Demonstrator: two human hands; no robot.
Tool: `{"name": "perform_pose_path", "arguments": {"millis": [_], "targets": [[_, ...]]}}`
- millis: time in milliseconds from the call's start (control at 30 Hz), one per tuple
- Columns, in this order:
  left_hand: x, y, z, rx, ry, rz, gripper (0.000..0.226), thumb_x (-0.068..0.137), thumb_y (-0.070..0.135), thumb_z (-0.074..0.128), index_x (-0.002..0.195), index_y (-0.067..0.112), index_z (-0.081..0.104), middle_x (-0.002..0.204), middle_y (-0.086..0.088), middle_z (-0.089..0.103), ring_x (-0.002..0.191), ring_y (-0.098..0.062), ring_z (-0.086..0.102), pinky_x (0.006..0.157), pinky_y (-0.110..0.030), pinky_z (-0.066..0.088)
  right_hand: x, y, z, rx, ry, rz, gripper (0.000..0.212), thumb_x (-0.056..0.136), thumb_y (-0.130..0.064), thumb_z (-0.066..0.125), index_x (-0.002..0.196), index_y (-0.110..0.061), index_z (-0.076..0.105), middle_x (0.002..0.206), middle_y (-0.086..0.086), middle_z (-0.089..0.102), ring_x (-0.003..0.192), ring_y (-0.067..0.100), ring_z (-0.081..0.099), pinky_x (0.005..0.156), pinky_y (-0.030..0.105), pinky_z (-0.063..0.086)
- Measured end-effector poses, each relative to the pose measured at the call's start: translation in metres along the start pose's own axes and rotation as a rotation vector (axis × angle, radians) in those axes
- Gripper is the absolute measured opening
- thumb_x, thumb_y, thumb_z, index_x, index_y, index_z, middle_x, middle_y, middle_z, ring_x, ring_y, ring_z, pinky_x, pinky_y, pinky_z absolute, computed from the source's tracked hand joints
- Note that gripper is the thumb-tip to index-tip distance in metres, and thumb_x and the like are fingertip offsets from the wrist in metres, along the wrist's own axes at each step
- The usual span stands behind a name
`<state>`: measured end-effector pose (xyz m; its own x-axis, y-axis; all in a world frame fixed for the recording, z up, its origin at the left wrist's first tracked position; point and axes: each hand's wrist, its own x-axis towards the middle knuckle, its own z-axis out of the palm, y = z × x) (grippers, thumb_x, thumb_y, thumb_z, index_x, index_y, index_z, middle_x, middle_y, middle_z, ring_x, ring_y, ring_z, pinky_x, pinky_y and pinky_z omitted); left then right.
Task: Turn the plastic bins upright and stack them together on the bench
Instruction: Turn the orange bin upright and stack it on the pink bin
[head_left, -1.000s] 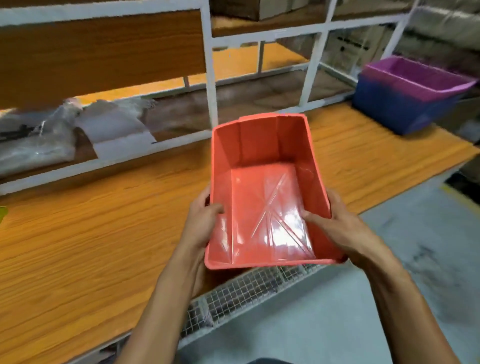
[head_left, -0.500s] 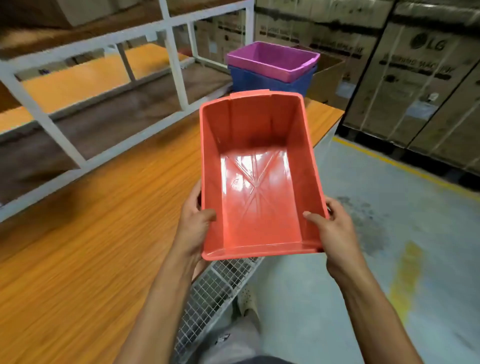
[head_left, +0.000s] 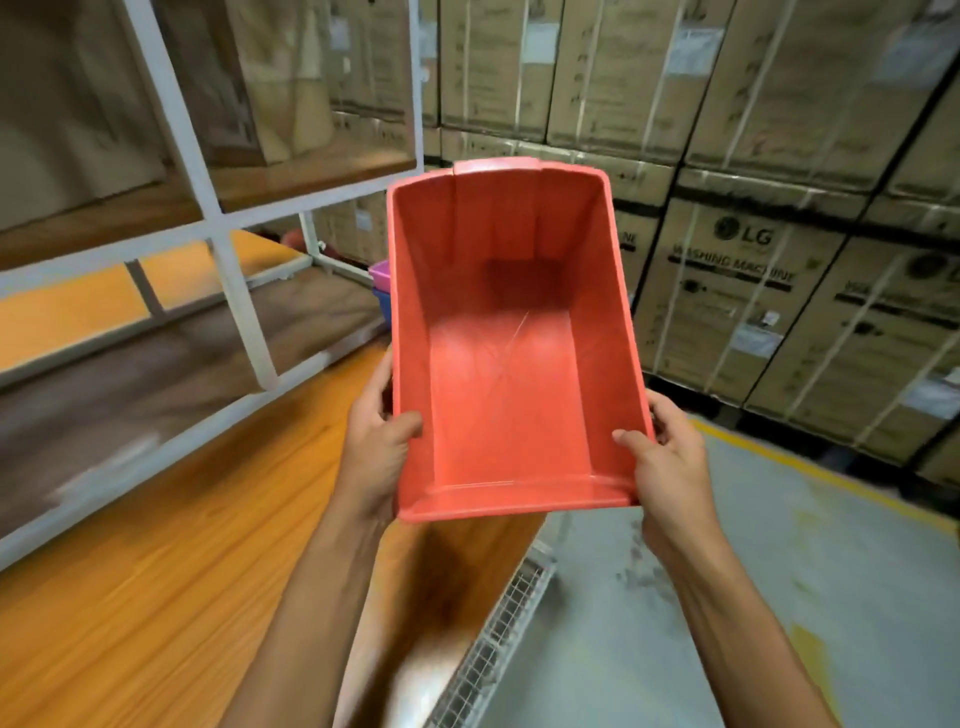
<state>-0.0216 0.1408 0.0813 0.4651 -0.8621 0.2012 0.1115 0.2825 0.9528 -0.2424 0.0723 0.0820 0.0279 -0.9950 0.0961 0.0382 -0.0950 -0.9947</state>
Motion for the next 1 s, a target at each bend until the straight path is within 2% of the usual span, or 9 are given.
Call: {"name": "perform_pose_path", "arguments": {"millis": [67,167,267,367,533,700,867,900,1000], "targets": [[0.040,0.002,0.005,0.002,0.016,0.014,0.086,0.067,-0.022,0.039,0.140,0.020,0.051,0.107,0.001,0.072,0.083,-0.010,0.070,0.061,-0.021,0.054,0.039,-0.009,0.013,0.007,-0.011,-0.036,0.049,0.084,0.017,0.049,0.102,-0.025,0.068,0.087,-0.006,0.072,0.067,-0.005,0.066,0.058,0.011,0.050],[0.097,0.004,0.010,0.010,0.027,0.040,0.088,0.067,-0.027,0.035,0.140,0.020,0.052,0.110,-0.007,0.069,0.081,-0.011,0.068,0.059,-0.021,0.053,0.092,-0.022,0.035,0.033,-0.027,-0.068,0.049,0.083,0.016,0.050,0.093,-0.028,0.069,0.082,-0.010,0.072,0.067,-0.002,0.067,0.057,0.014,0.050],[0.143,0.004,0.012,-0.007,0.063,0.088,0.088,0.060,-0.019,0.039,0.140,0.016,0.052,0.107,-0.007,0.069,0.084,-0.012,0.066,0.062,-0.022,0.053,0.141,-0.029,0.054,0.054,-0.048,-0.075,0.046,0.083,0.013,0.051,0.097,-0.026,0.071,0.089,-0.001,0.072,0.073,0.005,0.067,0.058,0.016,0.051],[0.180,0.001,0.014,-0.028,0.108,0.113,0.093,0.055,-0.015,0.040,0.142,0.014,0.050,0.114,-0.008,0.066,0.087,-0.010,0.065,0.064,-0.019,0.052,0.182,-0.028,0.071,0.079,-0.066,-0.074,0.045,0.082,0.013,0.052,0.109,-0.019,0.071,0.098,0.006,0.072,0.084,0.016,0.067,0.066,0.024,0.053],[0.226,-0.009,0.034,-0.061,0.166,0.130,0.092,0.052,-0.012,0.042,0.140,0.014,0.051,0.108,-0.001,0.070,0.085,-0.007,0.067,0.065,-0.018,0.053,0.249,-0.028,0.085,0.118,-0.071,-0.064,0.044,0.083,0.013,0.052,0.110,-0.017,0.070,0.093,0.001,0.072,0.085,0.019,0.065,0.070,0.029,0.053],[0.273,-0.022,0.053,-0.039,0.252,0.164,0.094,0.049,-0.009,0.044,0.141,0.012,0.050,0.107,0.003,0.071,0.089,-0.007,0.068,0.069,-0.019,0.054,0.330,-0.014,0.098,0.149,-0.163,-0.046,0.045,0.079,0.013,0.054,0.111,-0.013,0.071,0.103,0.011,0.073,0.094,0.025,0.067,0.084,0.037,0.055],[0.329,-0.031,0.081,0.016,0.405,0.200,0.088,0.050,-0.008,0.044,0.133,0.016,0.056,0.104,0.001,0.069,0.080,-0.003,0.065,0.064,-0.015,0.051,0.425,-0.005,0.113,0.153,-0.351,-0.049,0.045,0.079,0.013,0.054,0.113,-0.012,0.070,0.108,0.013,0.072,0.091,0.021,0.067,0.084,0.033,0.054],[0.337,-0.032,0.089,0.027,0.437,0.201,0.083,0.050,-0.009,0.043,0.128,0.018,0.059,0.097,0.004,0.070,0.075,-0.002,0.065,0.060,-0.014,0.050,0.443,-0.003,0.116,0.146,-0.398,-0.041,0.044,0.080,0.014,0.053,0.111,-0.012,0.070,0.106,0.013,0.072,0.087,0.017,0.068,0.081,0.030,0.055],[0.359,-0.037,0.111,0.068,0.525,0.163,0.072,0.062,-0.018,0.040,0.122,0.015,0.062,0.080,0.006,0.069,0.063,-0.003,0.063,0.052,-0.015,0.048,0.486,-0.005,0.124,0.110,-0.534,0.012,0.042,0.084,0.016,0.049,0.102,-0.016,0.070,0.088,0.002,0.073,0.063,0.002,0.068,0.059,0.018,0.054]]}}
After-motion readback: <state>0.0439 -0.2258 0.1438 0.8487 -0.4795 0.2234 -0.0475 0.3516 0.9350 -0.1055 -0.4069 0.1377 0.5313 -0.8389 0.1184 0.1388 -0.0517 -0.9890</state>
